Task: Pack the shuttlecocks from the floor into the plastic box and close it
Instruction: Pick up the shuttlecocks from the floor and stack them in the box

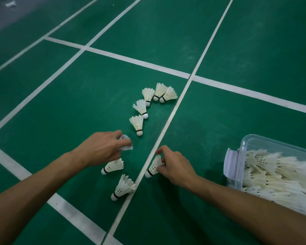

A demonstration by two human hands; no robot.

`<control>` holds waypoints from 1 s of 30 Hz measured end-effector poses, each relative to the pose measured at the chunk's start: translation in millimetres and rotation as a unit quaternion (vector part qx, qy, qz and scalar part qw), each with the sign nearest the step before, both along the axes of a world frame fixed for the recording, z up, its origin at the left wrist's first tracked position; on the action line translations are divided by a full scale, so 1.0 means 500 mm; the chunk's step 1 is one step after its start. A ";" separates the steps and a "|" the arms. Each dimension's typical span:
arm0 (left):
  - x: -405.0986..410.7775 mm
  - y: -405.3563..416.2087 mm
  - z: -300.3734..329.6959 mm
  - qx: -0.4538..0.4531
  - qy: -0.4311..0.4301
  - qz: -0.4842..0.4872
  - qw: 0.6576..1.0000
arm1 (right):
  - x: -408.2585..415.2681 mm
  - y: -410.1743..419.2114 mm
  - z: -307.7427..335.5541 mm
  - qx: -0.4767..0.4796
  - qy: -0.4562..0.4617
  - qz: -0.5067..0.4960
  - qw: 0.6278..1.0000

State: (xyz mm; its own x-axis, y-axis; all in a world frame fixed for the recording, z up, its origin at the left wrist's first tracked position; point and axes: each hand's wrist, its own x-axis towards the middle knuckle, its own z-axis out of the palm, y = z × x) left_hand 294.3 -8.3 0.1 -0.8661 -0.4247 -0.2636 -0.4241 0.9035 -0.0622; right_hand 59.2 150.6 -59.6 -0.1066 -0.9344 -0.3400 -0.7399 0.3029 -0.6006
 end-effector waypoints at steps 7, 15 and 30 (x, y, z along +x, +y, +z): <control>0.064 -0.002 -0.044 0.117 -0.113 0.156 0.974 | -0.027 0.021 0.029 -0.011 -0.006 0.017 1.000; 0.057 0.050 -0.108 0.077 -0.051 0.203 0.975 | -0.149 0.089 0.176 -0.059 -0.004 0.032 0.998; -0.360 0.193 0.133 0.167 0.237 0.145 0.946 | -0.495 0.444 0.315 -0.116 0.005 -0.263 0.958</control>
State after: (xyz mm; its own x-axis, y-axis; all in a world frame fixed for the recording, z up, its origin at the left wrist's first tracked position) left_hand 114.3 88.1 66.6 -0.7811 -0.6234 -0.0365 -0.5652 0.6809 0.4657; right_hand -188.2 372.4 97.7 -0.5861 -0.8003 -0.1265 -0.5275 0.4954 -0.6902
